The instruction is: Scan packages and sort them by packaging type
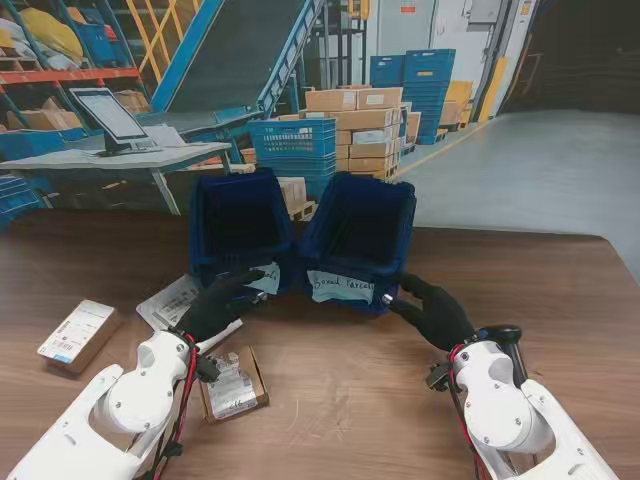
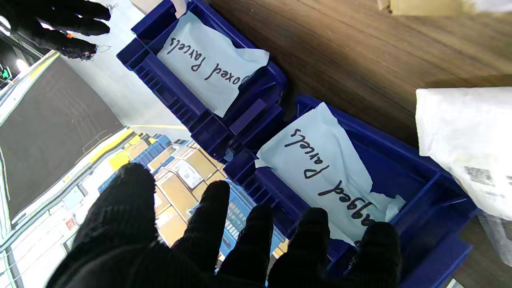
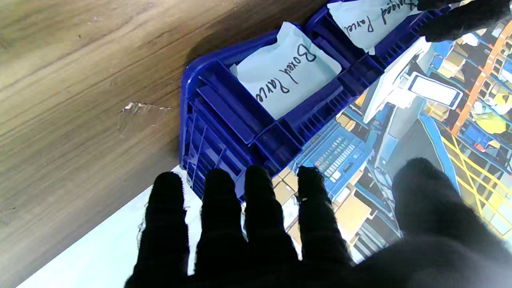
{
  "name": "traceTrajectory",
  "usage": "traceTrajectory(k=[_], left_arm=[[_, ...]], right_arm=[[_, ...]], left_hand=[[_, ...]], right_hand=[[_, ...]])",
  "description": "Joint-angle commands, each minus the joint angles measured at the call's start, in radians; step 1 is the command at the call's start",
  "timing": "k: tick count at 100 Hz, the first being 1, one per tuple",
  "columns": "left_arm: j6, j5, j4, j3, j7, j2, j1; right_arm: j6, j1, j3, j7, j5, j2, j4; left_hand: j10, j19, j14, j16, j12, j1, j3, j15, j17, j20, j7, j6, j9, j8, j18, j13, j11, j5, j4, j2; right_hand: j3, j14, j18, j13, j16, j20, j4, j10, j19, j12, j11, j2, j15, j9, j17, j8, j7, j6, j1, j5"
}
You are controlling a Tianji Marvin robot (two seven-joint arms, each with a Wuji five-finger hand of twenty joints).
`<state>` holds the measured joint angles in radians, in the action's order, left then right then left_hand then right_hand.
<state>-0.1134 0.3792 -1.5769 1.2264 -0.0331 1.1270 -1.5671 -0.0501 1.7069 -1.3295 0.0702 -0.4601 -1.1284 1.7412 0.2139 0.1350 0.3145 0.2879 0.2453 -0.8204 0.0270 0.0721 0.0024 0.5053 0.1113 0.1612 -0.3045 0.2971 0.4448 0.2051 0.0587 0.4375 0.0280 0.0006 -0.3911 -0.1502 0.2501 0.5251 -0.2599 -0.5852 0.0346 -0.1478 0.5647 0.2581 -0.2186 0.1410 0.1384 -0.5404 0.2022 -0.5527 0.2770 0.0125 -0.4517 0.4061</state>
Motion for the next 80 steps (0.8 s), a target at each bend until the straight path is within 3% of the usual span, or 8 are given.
traceTrajectory(k=[1, 56, 80], left_arm=[[-0.007, -0.001, -0.001, -0.005, 0.017, 0.004, 0.003], [-0.035, -0.008, 0.036, -0.025, 0.022, 0.004, 0.036], [-0.014, -0.016, 0.014, -0.007, 0.016, 0.006, 0.015]], right_arm=[[-0.002, 0.014, -0.002, -0.015, -0.002, -0.004, 0.01], [-0.013, 0.031, -0.013, -0.023, -0.004, -0.002, 0.024], [-0.013, 0.031, -0.015, -0.026, -0.004, -0.002, 0.025]], left_hand=[[-0.003, -0.007, -0.005, -0.01, 0.01, -0.026, -0.039, -0.021, -0.016, 0.014, -0.005, 0.01, -0.03, -0.005, -0.015, -0.025, -0.026, 0.007, 0.006, 0.039], [-0.004, -0.007, -0.006, -0.01, 0.011, -0.026, -0.039, -0.021, -0.014, 0.014, -0.005, 0.009, -0.032, -0.004, -0.016, -0.025, -0.026, 0.009, 0.006, 0.04], [-0.003, -0.008, -0.006, -0.01, 0.011, -0.026, -0.039, -0.021, -0.016, 0.014, -0.003, 0.008, -0.034, -0.004, -0.015, -0.024, -0.025, 0.013, 0.006, 0.039]], right_hand=[[0.01, 0.01, -0.005, -0.003, -0.024, -0.012, -0.031, 0.031, 0.002, 0.0, 0.006, -0.025, -0.002, 0.0, -0.01, -0.002, -0.001, -0.008, 0.002, 0.014], [0.011, 0.011, -0.004, -0.004, -0.024, -0.012, -0.031, 0.032, 0.003, 0.0, 0.006, -0.026, -0.002, 0.001, -0.01, -0.002, -0.002, -0.008, 0.001, 0.012], [0.011, 0.011, -0.005, -0.003, -0.024, -0.012, -0.031, 0.032, 0.003, 0.0, 0.006, -0.025, -0.002, 0.001, -0.01, -0.002, -0.002, -0.009, 0.002, 0.012]])
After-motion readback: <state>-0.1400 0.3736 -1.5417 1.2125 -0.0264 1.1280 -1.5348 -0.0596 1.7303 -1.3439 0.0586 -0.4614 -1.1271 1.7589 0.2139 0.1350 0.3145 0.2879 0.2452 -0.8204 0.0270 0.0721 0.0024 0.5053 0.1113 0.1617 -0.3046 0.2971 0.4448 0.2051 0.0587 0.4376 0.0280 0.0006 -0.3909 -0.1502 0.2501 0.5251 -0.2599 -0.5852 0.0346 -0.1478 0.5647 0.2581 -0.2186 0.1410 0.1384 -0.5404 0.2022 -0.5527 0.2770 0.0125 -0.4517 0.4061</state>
